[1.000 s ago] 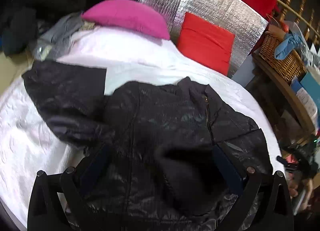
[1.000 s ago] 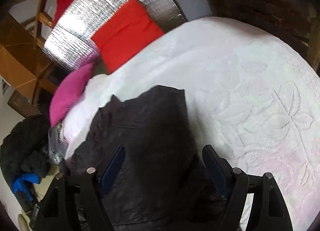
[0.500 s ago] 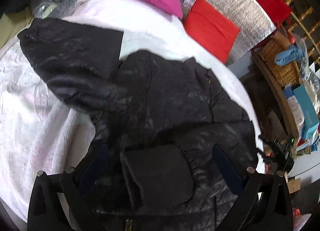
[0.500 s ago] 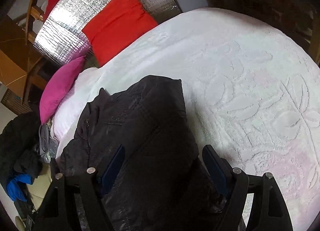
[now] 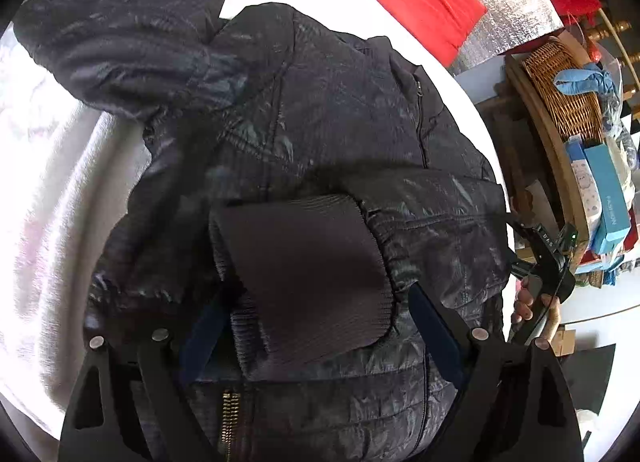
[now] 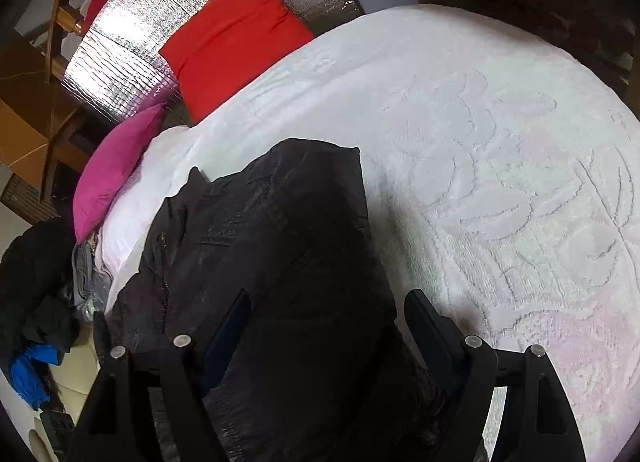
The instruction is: Fold large clothes
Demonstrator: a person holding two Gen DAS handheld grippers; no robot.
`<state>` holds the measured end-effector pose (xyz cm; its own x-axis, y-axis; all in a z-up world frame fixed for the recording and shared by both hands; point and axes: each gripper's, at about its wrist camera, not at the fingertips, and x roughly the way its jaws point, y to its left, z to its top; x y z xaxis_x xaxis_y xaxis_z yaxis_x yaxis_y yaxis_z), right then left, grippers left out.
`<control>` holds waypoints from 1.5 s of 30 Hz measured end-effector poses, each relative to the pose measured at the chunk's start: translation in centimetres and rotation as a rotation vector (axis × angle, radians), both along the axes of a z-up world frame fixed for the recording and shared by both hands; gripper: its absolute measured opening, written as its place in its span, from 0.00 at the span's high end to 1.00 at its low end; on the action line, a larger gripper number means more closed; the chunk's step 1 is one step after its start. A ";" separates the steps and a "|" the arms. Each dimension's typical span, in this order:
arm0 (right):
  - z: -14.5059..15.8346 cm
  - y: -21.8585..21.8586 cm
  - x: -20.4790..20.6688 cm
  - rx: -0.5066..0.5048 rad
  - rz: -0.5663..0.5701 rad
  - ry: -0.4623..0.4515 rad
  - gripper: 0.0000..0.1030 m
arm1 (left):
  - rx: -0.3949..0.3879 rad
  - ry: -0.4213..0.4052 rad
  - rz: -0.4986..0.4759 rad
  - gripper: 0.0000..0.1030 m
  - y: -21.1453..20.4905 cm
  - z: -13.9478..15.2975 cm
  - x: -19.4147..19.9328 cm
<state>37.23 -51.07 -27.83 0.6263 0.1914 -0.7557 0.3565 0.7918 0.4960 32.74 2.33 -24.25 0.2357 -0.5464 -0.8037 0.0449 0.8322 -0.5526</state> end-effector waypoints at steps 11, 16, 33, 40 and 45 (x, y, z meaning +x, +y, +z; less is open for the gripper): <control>-0.9 1.8 1.8 -0.099 0.067 0.036 0.42 | 0.037 -0.103 0.061 0.76 -0.1 0.5 1.1; -0.3 2.1 1.7 -0.139 0.074 0.034 0.53 | 0.058 -0.085 0.080 0.68 -0.4 -0.4 2.7; 0.4 1.9 1.5 -0.079 0.073 0.006 0.54 | 0.319 -0.470 0.145 0.88 -3.5 7.6 8.7; 0.8 2.7 1.7 -0.099 0.093 -0.010 0.57 | 0.379 -0.401 0.188 0.88 -2.1 4.9 10.9; 0.2 3.2 2.0 -0.147 0.094 0.010 0.61 | 0.417 -0.344 0.191 0.88 -1.9 2.3 11.8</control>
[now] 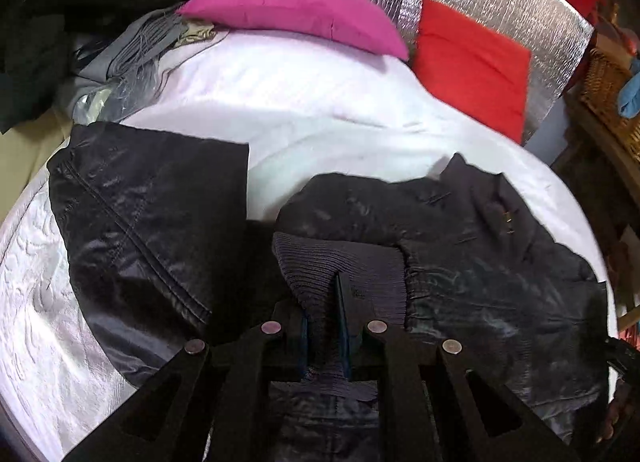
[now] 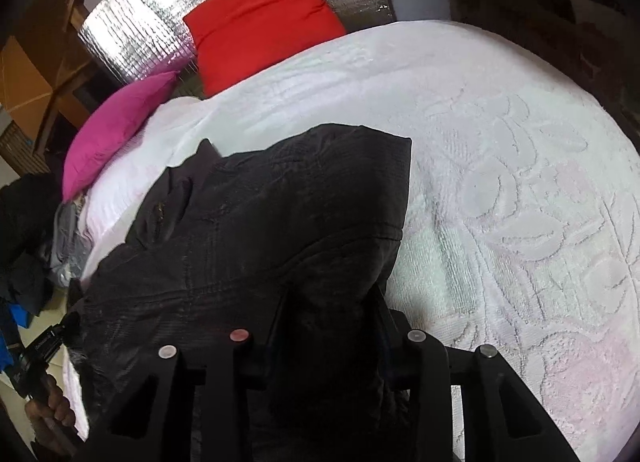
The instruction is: Fold large clothes
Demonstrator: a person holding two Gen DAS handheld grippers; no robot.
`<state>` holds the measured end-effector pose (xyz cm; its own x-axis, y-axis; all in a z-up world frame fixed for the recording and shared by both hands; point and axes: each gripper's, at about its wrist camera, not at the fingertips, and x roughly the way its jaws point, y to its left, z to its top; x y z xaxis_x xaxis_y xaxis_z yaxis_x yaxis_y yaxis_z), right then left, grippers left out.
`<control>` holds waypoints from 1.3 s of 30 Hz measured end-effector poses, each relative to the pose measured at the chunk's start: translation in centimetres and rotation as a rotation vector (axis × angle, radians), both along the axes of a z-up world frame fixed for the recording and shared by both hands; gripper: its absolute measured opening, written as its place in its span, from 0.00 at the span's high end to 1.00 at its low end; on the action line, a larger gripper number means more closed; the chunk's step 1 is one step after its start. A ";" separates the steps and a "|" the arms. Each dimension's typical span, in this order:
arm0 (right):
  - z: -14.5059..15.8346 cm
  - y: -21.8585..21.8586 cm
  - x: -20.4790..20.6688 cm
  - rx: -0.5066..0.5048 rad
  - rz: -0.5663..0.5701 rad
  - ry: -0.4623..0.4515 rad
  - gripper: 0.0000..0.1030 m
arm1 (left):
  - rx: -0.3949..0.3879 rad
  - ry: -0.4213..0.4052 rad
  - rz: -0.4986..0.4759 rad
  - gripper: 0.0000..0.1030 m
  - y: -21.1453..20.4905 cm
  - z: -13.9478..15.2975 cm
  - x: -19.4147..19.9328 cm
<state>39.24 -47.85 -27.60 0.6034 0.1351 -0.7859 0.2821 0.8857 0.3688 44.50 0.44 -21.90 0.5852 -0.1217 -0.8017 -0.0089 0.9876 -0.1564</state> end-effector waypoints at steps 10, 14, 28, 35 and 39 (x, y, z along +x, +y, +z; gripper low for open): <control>-0.3 -0.3 -0.1 -0.007 0.013 0.037 0.31 | 0.120 0.048 -0.004 0.36 -1.5 -0.6 -0.3; 0.5 -0.9 -0.8 0.047 -0.010 0.022 0.31 | 0.116 0.012 -0.006 0.33 -1.1 0.6 -1.3; 0.5 1.0 -1.1 -0.053 0.016 0.048 0.53 | 0.038 0.016 -0.073 0.80 -1.6 -0.4 -1.9; 1.4 1.0 -1.5 -0.089 0.008 0.023 0.62 | 0.059 -0.005 -0.050 0.87 -1.5 0.9 -2.9; 2.7 1.5 -2.2 -0.080 0.032 -0.036 0.62 | 0.059 -0.064 -0.036 0.88 -0.8 2.7 -4.2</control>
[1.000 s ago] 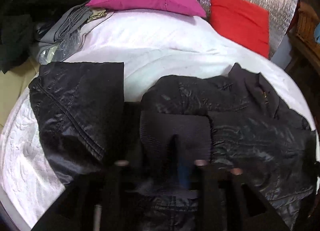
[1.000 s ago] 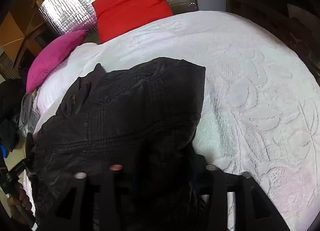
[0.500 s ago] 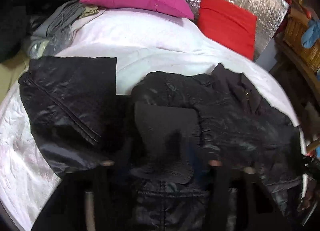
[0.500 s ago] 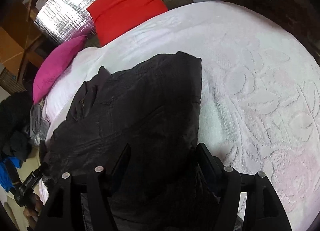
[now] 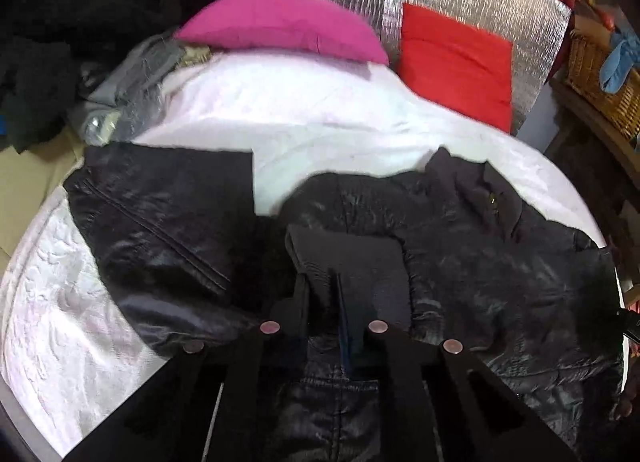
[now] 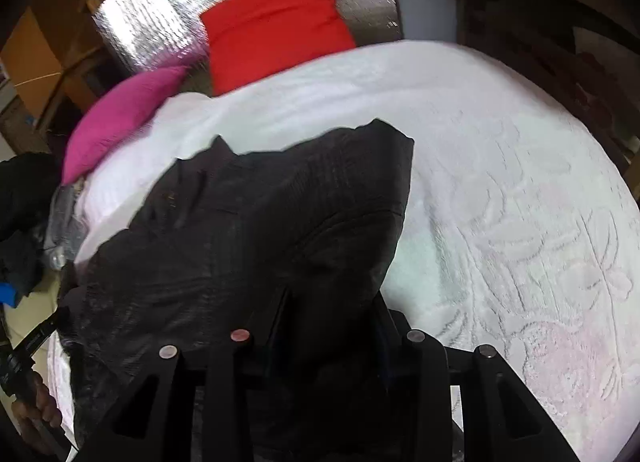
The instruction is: Fold large clothes
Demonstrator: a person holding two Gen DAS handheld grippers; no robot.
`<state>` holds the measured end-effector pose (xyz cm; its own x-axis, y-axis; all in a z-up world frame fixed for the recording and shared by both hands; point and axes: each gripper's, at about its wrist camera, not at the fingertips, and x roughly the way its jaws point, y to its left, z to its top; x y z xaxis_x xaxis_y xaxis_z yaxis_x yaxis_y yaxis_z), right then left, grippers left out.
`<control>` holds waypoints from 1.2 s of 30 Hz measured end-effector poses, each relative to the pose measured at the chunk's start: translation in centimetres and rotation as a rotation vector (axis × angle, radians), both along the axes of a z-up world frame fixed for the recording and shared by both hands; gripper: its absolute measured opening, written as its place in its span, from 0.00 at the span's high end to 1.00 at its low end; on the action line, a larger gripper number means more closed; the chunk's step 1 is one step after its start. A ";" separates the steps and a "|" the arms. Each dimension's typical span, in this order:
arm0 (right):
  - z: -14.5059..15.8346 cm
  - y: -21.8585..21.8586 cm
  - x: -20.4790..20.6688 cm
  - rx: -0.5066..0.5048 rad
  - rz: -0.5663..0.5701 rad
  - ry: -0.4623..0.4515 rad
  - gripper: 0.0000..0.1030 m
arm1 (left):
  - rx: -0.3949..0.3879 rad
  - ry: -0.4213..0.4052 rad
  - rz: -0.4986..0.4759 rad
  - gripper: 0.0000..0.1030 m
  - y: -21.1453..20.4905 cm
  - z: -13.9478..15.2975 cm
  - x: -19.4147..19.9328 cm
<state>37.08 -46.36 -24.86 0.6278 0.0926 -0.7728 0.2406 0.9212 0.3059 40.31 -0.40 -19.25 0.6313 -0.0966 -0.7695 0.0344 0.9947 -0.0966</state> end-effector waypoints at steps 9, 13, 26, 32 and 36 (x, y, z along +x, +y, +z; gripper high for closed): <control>-1.6 -0.1 0.9 0.005 -0.008 0.083 0.49 | 0.098 0.127 0.026 0.81 0.1 -3.1 1.2; -0.5 -1.4 0.1 0.097 -0.048 0.057 0.38 | 0.007 0.107 0.012 0.60 1.0 -1.5 0.8; 5.0 3.7 -2.6 0.047 0.072 -0.217 0.35 | -0.128 -0.006 0.240 0.39 12.3 2.2 -1.1; 2.8 9.9 -0.7 0.042 0.273 -0.129 0.37 | -0.293 0.070 0.442 0.30 20.1 -0.3 -1.2; -0.8 12.8 1.0 0.010 0.326 0.003 0.49 | -0.434 0.086 0.549 0.30 24.1 -2.6 -1.2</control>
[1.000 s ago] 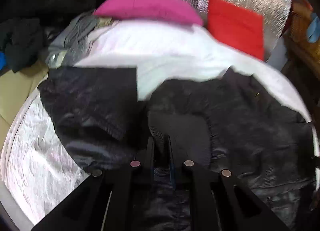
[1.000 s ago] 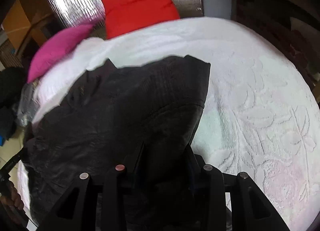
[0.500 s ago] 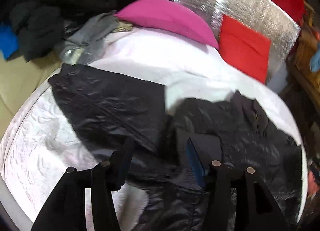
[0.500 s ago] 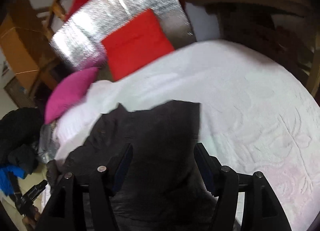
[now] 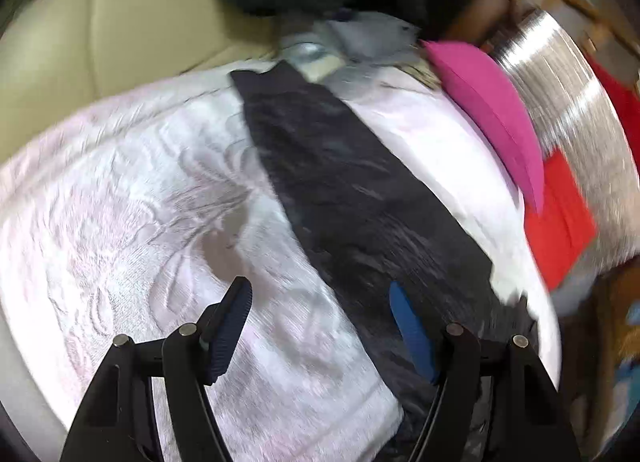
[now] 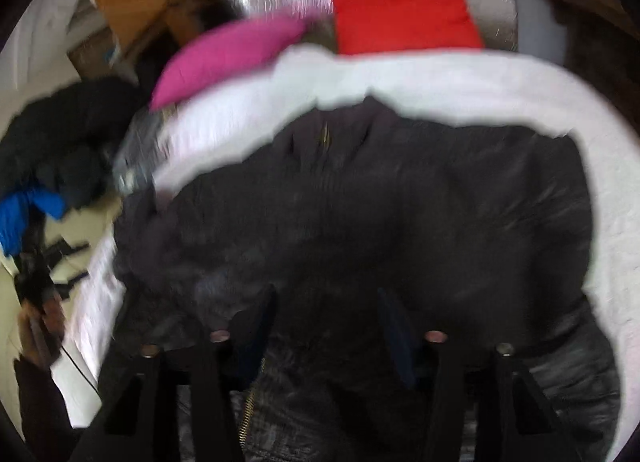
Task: Fold large clothes
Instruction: 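Grasp the cuff of the other sleeve with the left tool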
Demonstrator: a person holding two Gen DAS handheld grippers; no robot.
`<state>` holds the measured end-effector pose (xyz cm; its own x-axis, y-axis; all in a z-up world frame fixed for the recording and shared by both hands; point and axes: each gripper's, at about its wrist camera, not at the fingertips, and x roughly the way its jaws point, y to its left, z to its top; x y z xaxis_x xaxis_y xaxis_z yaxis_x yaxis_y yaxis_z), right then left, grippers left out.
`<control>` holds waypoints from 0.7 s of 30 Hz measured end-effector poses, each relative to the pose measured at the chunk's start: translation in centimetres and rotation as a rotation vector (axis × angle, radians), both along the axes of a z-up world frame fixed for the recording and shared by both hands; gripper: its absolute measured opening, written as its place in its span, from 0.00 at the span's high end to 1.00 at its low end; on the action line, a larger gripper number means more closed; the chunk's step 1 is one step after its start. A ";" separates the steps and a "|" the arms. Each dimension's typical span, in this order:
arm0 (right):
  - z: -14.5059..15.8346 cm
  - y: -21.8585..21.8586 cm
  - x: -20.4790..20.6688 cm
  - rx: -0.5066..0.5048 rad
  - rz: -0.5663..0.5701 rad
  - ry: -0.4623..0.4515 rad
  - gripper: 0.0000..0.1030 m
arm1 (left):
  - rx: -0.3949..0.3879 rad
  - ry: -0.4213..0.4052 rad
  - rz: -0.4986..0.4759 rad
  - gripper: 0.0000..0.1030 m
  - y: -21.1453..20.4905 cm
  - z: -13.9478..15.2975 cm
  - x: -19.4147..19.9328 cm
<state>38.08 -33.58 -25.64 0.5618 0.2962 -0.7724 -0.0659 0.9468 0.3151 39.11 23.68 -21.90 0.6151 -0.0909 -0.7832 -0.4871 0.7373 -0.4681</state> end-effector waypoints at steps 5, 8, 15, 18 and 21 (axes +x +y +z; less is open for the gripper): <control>-1.5 1.1 0.5 -0.070 0.010 0.049 0.48 | -0.101 -0.022 0.068 0.30 2.2 -2.0 1.1; -0.4 0.4 0.2 0.003 0.003 0.009 0.48 | -0.164 -0.076 0.056 0.30 2.4 -2.4 2.5; 0.6 -1.0 -0.1 0.010 -0.028 -0.049 0.48 | -0.153 -0.092 0.055 0.30 2.5 -3.4 5.7; 1.1 -1.4 -0.3 -0.001 -0.041 -0.062 0.48 | -0.177 -0.096 0.054 0.31 2.7 -4.0 6.7; 1.2 -2.2 -0.3 0.005 -0.052 -0.062 0.48 | -0.163 -0.098 0.050 0.42 2.8 -4.5 7.4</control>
